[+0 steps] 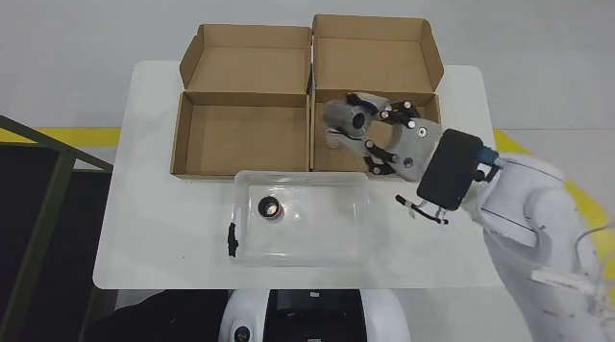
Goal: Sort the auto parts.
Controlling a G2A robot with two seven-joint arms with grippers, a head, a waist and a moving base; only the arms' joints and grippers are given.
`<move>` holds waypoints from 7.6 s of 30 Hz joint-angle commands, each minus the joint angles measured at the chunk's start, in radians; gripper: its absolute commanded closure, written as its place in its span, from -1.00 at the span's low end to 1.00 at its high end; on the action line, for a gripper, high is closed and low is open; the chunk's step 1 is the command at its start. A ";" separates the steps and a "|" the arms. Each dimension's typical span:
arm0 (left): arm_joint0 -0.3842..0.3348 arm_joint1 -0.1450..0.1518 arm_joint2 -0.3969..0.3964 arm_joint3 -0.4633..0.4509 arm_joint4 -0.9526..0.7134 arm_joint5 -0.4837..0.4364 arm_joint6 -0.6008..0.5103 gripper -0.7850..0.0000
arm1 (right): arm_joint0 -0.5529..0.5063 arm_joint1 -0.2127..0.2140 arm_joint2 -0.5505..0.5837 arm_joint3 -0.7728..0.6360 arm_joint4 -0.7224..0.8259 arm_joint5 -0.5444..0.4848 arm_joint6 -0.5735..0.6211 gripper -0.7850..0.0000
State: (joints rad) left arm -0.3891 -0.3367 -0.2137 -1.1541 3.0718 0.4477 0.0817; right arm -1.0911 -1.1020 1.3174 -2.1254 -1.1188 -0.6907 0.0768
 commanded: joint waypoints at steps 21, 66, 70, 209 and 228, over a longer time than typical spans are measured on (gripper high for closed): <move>0.000 0.000 0.000 0.000 0.000 0.000 0.000 -1.00 | -0.041 0.007 0.079 -0.011 0.001 0.024 -0.055 1.00; 0.000 0.000 0.000 0.000 0.000 0.000 0.000 -1.00 | 0.296 -0.089 -0.468 0.477 0.011 0.011 0.203 1.00; 0.000 0.000 0.000 0.000 0.000 0.000 0.000 -1.00 | 0.335 -0.107 -0.508 0.547 0.023 0.027 0.220 1.00; 0.000 0.000 0.000 0.000 0.000 0.000 0.000 -1.00 | 0.267 -0.213 -0.660 0.664 -0.189 -0.096 0.351 -0.43; 0.000 0.000 0.000 0.000 0.000 0.000 0.000 -1.00 | 0.287 -0.240 -0.689 0.749 -0.199 -0.099 0.271 0.33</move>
State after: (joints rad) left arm -0.3891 -0.3367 -0.2137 -1.1541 3.0718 0.4477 0.0817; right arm -0.8051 -1.3408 0.6274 -1.3772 -1.3209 -0.7885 0.3497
